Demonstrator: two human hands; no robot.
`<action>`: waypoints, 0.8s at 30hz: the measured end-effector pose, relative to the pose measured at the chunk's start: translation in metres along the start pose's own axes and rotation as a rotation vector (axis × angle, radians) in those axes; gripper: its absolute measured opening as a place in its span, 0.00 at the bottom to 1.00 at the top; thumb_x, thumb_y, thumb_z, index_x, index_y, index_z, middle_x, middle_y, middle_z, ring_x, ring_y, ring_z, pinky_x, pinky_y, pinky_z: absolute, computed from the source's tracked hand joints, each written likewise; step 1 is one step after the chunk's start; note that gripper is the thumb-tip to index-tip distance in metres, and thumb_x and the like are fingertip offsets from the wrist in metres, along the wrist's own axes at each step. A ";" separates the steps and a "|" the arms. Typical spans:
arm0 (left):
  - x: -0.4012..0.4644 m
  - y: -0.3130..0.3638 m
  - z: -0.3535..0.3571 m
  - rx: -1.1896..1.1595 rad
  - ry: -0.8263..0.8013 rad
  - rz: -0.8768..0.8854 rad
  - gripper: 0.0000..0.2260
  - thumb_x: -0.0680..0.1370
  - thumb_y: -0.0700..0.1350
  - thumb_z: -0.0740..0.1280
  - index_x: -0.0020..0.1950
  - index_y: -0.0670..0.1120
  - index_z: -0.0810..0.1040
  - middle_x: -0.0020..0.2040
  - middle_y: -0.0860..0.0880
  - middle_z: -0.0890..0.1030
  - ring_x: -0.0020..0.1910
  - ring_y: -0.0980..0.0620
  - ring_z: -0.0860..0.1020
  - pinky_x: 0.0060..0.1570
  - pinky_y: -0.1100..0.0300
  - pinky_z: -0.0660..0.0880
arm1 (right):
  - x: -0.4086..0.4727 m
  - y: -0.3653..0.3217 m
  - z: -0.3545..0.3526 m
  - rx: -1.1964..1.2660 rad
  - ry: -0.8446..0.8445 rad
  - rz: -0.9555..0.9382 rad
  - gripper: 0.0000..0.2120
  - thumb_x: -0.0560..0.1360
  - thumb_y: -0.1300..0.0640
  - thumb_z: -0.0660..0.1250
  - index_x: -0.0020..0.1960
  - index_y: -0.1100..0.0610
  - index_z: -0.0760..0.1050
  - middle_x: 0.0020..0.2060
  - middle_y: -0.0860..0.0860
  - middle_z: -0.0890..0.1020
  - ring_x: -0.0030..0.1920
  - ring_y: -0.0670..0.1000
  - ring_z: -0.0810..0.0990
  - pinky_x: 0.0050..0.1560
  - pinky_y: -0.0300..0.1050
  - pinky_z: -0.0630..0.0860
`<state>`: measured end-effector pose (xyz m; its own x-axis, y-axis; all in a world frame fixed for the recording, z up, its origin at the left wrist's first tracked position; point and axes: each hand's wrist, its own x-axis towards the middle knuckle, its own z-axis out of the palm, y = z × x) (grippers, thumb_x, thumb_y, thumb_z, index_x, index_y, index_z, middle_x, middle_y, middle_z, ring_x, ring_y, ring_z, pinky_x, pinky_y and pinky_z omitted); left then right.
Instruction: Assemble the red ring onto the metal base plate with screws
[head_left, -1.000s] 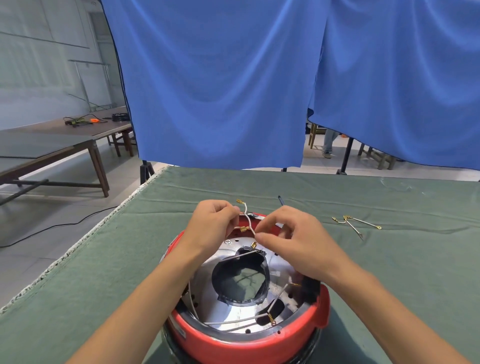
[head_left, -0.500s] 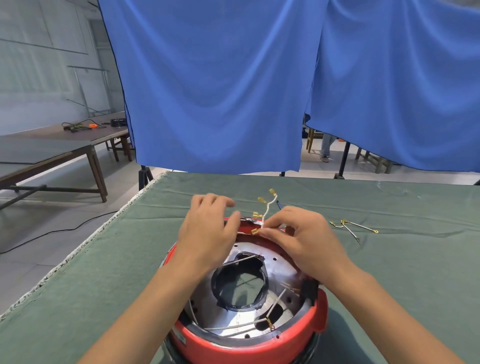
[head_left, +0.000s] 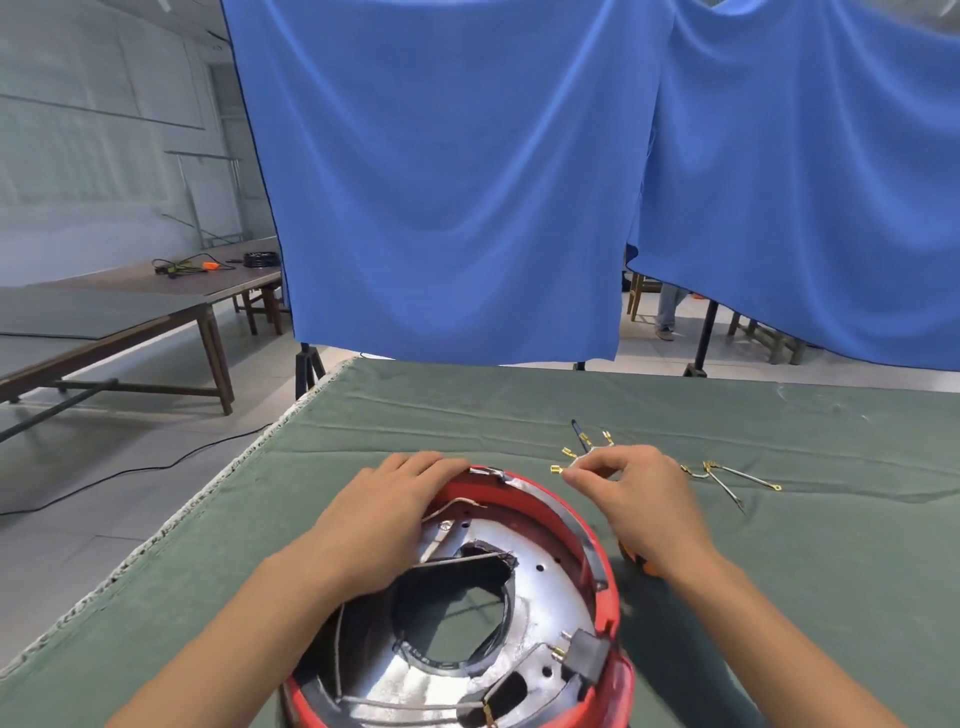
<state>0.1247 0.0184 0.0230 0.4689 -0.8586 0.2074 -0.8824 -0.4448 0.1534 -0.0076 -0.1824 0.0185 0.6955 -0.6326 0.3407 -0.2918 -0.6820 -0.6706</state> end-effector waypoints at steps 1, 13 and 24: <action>-0.004 -0.002 -0.003 -0.034 -0.006 -0.009 0.31 0.70 0.59 0.48 0.74 0.59 0.59 0.71 0.62 0.64 0.67 0.56 0.63 0.63 0.59 0.64 | 0.001 0.002 0.004 -0.073 -0.036 0.020 0.07 0.71 0.47 0.71 0.35 0.44 0.81 0.33 0.40 0.82 0.42 0.47 0.80 0.40 0.42 0.73; -0.004 -0.005 0.002 -0.074 0.039 -0.027 0.20 0.77 0.51 0.63 0.68 0.60 0.64 0.64 0.59 0.70 0.64 0.54 0.67 0.62 0.54 0.65 | 0.005 0.000 0.026 -0.530 -0.217 -0.145 0.11 0.76 0.43 0.61 0.50 0.42 0.82 0.45 0.46 0.84 0.46 0.52 0.79 0.39 0.42 0.68; 0.032 0.012 0.010 -0.124 0.075 -0.074 0.20 0.77 0.43 0.63 0.67 0.58 0.71 0.60 0.53 0.76 0.63 0.50 0.71 0.60 0.53 0.68 | 0.009 0.046 -0.009 -0.136 0.146 -0.017 0.07 0.73 0.57 0.66 0.37 0.49 0.78 0.37 0.45 0.81 0.40 0.50 0.78 0.41 0.44 0.72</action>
<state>0.1290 -0.0165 0.0214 0.5377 -0.8014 0.2618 -0.8361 -0.4671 0.2876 -0.0208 -0.2225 -0.0037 0.6017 -0.6601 0.4496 -0.3736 -0.7302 -0.5720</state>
